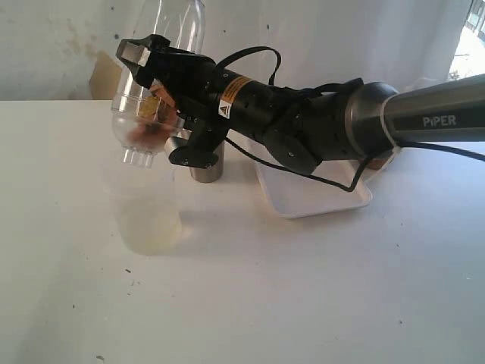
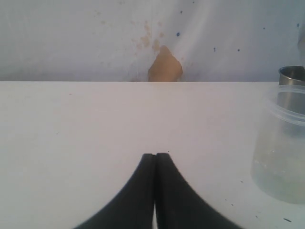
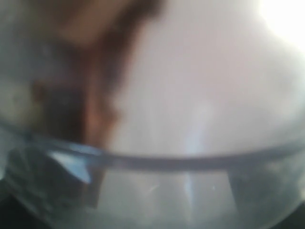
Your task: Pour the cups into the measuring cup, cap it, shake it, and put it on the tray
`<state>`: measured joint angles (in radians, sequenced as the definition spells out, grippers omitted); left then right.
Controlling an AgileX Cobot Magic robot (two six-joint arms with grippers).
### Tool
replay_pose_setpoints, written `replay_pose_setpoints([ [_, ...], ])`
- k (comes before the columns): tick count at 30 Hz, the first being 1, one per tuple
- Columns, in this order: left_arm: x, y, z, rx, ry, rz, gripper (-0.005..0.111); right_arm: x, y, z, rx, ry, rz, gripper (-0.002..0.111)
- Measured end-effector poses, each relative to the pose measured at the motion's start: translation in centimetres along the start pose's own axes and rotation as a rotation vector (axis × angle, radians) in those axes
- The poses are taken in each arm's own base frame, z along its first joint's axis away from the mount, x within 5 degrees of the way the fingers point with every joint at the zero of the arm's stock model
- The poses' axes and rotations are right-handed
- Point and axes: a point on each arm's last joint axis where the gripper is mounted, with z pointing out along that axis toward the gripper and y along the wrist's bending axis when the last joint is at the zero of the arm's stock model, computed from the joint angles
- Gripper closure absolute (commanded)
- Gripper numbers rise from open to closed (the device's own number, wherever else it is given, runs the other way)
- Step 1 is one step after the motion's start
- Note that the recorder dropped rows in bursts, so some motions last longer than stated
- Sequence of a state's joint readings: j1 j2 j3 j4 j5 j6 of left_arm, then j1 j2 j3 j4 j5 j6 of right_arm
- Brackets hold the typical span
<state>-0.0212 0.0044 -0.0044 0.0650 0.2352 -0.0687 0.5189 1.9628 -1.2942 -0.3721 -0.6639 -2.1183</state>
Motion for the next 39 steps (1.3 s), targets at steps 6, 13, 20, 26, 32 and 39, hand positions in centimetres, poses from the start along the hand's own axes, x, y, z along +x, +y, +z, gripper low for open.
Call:
replay_pose_setpoints([
  [6,0.0,0.0,0.0,0.0,0.0,0.0,0.107,0.0,0.0,0.0,0.0,0.0,0.005,0.108],
  [13,0.0,0.0,0.0,0.0,0.0,0.0,0.107,0.0,0.0,0.0,0.0,0.0,0.009,0.108],
  [20,0.0,0.0,0.0,0.0,0.0,0.0,0.107,0.0,0.0,0.0,-0.002,-0.001,0.032,0.108],
  [26,0.0,0.0,0.0,0.0,0.0,0.0,0.107,0.2,0.6,0.0,-0.06,0.038,0.404,0.108],
  [32,0.0,0.0,0.0,0.0,0.0,0.0,0.107,1.7,2.3,-0.5,-0.09,0.352,1.344,0.108],
  [39,0.0,0.0,0.0,0.0,0.0,0.0,0.107,4.1,6.3,-3.7,0.188,1.15,2.117,0.108],
])
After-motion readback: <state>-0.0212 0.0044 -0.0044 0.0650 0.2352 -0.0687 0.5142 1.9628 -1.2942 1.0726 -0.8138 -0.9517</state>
